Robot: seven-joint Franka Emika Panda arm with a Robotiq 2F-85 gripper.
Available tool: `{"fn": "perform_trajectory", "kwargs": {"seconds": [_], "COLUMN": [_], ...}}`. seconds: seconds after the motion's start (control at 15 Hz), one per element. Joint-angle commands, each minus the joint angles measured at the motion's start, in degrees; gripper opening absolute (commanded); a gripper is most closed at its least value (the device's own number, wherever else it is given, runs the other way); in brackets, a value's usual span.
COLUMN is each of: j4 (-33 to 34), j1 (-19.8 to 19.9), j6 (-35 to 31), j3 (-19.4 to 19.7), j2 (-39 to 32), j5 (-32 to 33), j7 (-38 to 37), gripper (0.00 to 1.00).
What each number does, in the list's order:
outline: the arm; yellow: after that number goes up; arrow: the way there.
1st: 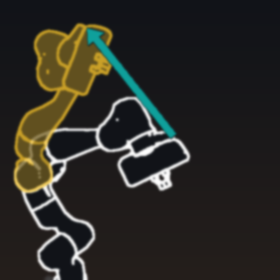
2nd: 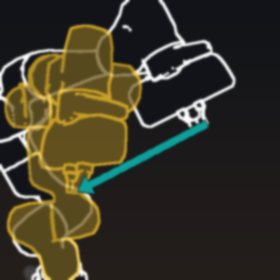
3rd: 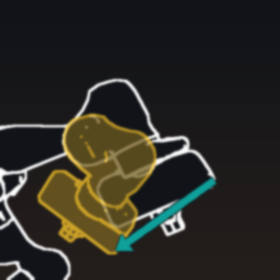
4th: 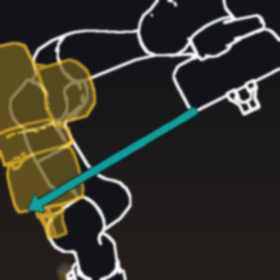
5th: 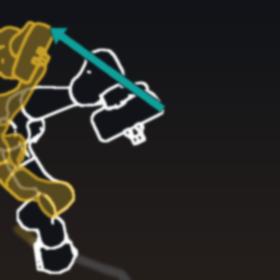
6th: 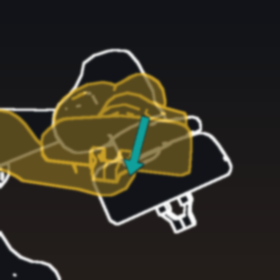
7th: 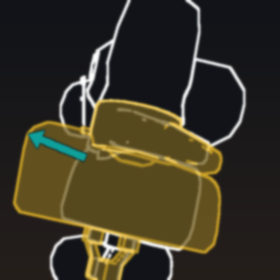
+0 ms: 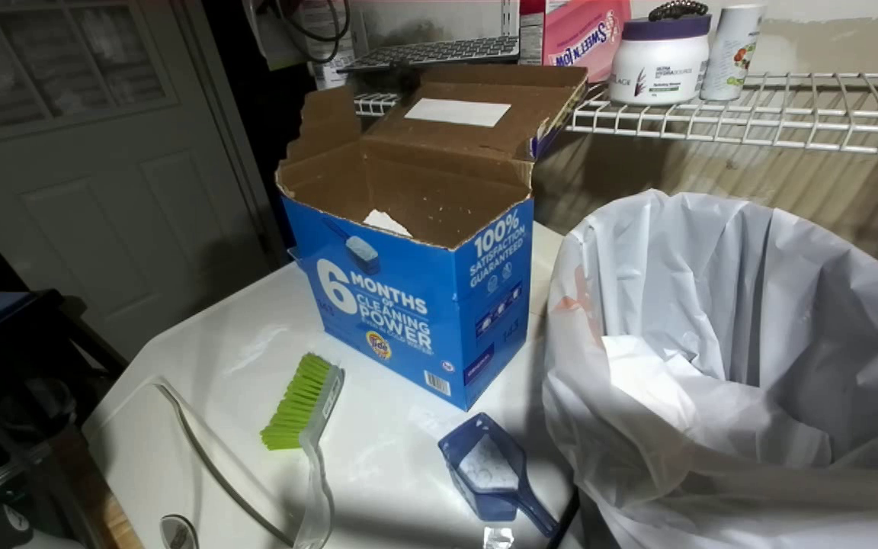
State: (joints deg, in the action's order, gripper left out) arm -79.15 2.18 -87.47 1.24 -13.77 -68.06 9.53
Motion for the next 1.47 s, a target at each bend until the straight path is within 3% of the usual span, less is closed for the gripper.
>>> {"fn": "perform_trajectory", "kwargs": {"seconds": [0.0, 1.27, 1.33, 1.4], "j4": [-1.9, -2.3, -2.3, -2.2], "j1": [0.0, 0.6, 0.7, 0.7], "j6": [-1.7, -3.3, -3.3, -3.3], "j3": [0.0, 0.4, 0.4, 0.4], "j2": [1.4, 2.1, 2.1, 2.1], "j5": [1.6, 2.5, 2.5, 2.5], "j7": [0.1, 0.1, 0.2, 0.3], "gripper": [1.00, 1.00, 0.97, 0.74]}}
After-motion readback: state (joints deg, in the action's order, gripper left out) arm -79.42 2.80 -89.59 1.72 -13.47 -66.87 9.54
